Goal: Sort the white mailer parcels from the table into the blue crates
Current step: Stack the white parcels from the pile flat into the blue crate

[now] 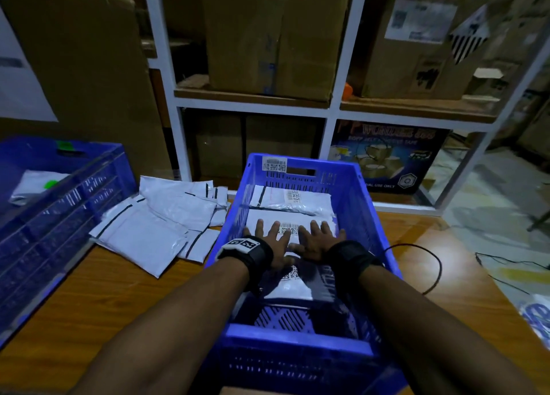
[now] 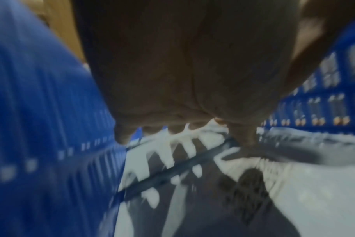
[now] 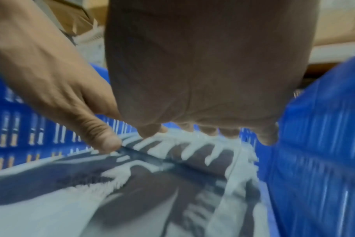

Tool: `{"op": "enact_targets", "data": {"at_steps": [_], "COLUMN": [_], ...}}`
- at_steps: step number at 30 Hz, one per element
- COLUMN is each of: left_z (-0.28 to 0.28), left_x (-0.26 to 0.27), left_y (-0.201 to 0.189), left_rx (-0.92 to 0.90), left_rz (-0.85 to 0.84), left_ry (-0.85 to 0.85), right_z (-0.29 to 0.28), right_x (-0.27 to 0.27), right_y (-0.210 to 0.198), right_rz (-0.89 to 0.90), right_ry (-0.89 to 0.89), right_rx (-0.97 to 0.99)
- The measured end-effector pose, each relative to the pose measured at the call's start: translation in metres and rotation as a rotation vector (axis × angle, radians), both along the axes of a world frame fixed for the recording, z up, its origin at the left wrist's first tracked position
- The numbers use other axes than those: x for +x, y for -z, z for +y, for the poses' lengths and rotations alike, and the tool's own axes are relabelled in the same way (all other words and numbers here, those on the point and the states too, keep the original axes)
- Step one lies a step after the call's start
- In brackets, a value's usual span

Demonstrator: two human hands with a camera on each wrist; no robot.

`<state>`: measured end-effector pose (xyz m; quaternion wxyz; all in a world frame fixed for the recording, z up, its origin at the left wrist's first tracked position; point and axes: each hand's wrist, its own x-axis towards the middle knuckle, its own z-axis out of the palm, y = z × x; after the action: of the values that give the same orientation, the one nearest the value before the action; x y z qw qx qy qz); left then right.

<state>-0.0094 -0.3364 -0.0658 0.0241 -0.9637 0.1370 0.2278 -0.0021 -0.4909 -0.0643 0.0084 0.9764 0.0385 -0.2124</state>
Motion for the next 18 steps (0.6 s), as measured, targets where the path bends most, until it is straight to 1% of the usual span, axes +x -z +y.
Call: {"op": "enact_targets", "data": {"at_steps": [4, 8, 13, 16, 18], "left_z": [0.003, 0.003, 0.003, 0.001, -0.002], "left_x": [0.006, 0.008, 0.011, 0.011, 0.009], "left_y": [0.014, 0.023, 0.026, 0.023, 0.016], "left_rx": [-0.001, 0.015, 0.022, -0.015, -0.045], "left_rz": [0.007, 0.01, 0.012, 0.002, -0.039], "left_ry": [0.01, 0.005, 0.002, -0.009, -0.012], "right_z": [-0.003, -0.007, -0.008, -0.007, -0.007], "right_x": [0.002, 0.006, 0.006, 0.008, 0.01], "right_y": [0.02, 0.029, 0.031, 0.027, 0.019], "right_rz": [0.088, 0.122, 0.11, 0.093, 0.062], "right_ry": [0.037, 0.029, 0.018, 0.023, 0.025], "right_rx": [0.003, -0.002, 0.005, 0.021, 0.038]}}
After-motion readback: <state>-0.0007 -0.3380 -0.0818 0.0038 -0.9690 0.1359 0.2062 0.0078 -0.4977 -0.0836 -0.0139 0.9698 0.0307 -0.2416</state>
